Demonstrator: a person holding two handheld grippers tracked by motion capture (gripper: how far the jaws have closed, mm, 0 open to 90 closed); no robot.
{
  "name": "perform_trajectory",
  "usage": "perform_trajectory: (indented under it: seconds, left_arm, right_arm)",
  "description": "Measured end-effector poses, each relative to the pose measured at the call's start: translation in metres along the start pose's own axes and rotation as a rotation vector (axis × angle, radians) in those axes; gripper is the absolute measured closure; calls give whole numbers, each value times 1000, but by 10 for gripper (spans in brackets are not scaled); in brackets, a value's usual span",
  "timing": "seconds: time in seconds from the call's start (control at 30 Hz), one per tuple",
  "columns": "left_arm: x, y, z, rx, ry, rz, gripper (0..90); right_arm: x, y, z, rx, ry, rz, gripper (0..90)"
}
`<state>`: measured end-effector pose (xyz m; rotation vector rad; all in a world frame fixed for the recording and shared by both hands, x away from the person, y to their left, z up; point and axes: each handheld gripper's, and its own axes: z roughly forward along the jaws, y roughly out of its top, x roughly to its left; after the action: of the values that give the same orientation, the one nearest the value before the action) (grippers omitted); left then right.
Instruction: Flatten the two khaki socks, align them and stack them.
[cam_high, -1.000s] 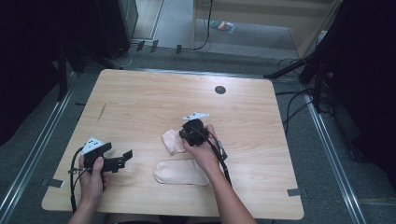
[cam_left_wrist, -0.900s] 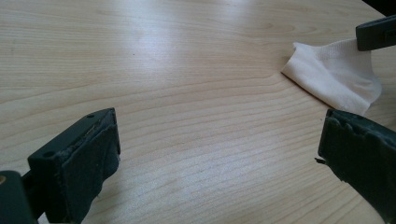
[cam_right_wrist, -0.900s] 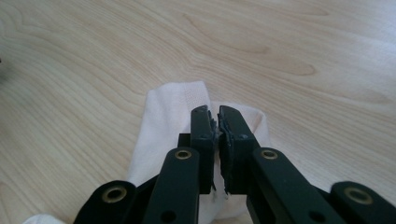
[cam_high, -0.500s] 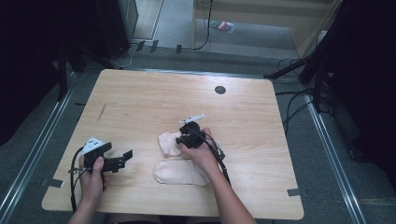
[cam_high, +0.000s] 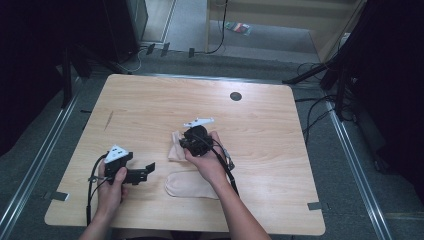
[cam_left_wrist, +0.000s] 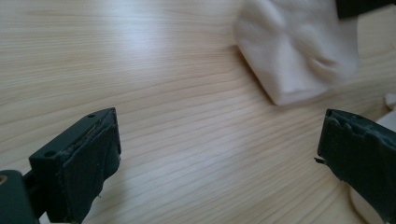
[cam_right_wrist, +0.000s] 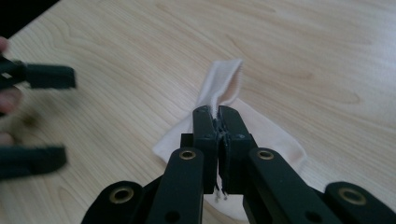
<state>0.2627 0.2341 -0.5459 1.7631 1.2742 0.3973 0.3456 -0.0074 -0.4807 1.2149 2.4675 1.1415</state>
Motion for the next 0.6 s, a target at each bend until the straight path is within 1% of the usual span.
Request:
perform_trajectory:
  seconds: [0.03, 0.07, 0.1, 0.13, 0.2, 0.23, 0.27, 0.3, 0.37, 0.43, 0.47, 0.53, 0.57, 0.6]
  left_arm:
    - [-4, 2, 3, 7, -13, 2, 1]
    - [-8, 3, 7, 13, -16, 9, 13]
    - [-11, 5, 10, 23, -14, 14, 38]
    - [-14, 6, 13, 21, -23, 11, 60]
    - [-18, 9, 19, 22, -59, 5, 62]
    - [-20, 10, 22, 31, -65, 5, 62]
    - [-21, 12, 25, 42, -66, 2, 63]
    - [-23, 13, 28, 42, -61, -5, 75]
    - [-24, 14, 33, 44, -60, -28, 152]
    - [-25, 16, 38, 52, -56, -28, 166]
    - [-25, 18, 41, 53, -43, -26, 193]
    - [-24, 22, 43, 40, -2, -36, 290]
    - [-22, 24, 42, 25, 8, -40, 370]
    - [-21, 26, 41, 11, 12, -42, 490]
  right_arm:
    - [3, 3, -2, -5, 2, -4, 881]
    - [5, 6, -4, -8, 3, -4, 881]
    - [8, 9, -6, -9, 2, -14, 881]
    - [10, 13, -7, -14, 3, -19, 881]
    - [15, 19, -11, -19, 7, -27, 881]
    - [17, 22, -14, -26, 5, -35, 881]
    - [20, 25, -16, -32, 10, -40, 881]
    - [22, 28, -19, -37, 13, -48, 881]
    - [27, 33, -24, -52, 17, -51, 881]
    - [31, 37, -29, -68, 33, -56, 881]
    - [32, 38, -32, -75, 45, -57, 881]
    - [34, 40, -38, -90, 78, -50, 881]
    - [34, 41, -41, -100, 95, -43, 881]
    - [33, 41, -44, -110, 111, -40, 881]
